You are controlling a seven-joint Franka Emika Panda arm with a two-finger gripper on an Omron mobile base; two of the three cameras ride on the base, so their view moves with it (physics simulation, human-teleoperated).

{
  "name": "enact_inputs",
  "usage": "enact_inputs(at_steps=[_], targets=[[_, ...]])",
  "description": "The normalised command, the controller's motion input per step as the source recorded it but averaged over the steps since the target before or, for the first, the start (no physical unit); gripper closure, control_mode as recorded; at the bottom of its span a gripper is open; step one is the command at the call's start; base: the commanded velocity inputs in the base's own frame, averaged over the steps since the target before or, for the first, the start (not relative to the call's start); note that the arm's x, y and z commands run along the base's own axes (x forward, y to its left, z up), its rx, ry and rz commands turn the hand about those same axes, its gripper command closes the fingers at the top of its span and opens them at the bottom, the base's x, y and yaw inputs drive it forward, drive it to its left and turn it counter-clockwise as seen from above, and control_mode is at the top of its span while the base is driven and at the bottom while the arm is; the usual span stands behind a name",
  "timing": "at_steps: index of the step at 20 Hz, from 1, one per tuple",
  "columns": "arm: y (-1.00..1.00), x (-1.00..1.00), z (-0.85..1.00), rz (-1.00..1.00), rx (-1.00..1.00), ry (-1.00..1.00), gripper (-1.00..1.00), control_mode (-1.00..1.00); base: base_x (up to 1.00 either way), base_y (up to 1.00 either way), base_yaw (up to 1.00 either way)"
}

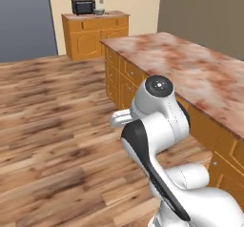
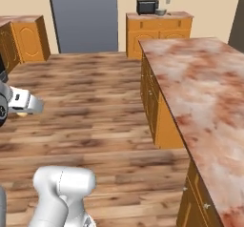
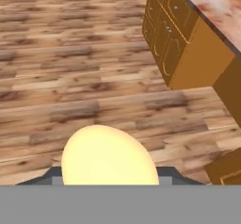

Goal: Pick the egg and butter from the fridge and place them by the bowl for mixing.

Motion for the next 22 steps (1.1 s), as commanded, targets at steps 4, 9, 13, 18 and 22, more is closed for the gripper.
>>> enact_inputs(at_steps=[4, 9, 13, 18, 22], targets=[[0.00, 0.00, 0.00, 0.00, 0.00, 0.00, 1.00, 1.00, 1.00, -0.03, 0.00], [0.00, 0.00, 0.00, 0.00, 0.00, 0.00, 1.00, 1.00, 1.00, -0.05, 0.00], [0.00, 0.00, 0.00, 0.00, 0.00, 0.00, 1.00, 1.00, 1.00, -0.04, -0.01], [0.00, 0.00, 0.00, 0.00, 0.00, 0.00, 1.00, 1.00, 1.00, -0.05, 0.00], [0.00, 0.00, 0.00, 0.00, 0.00, 0.00, 1.00, 1.00, 1.00, -0.03, 0.00]])
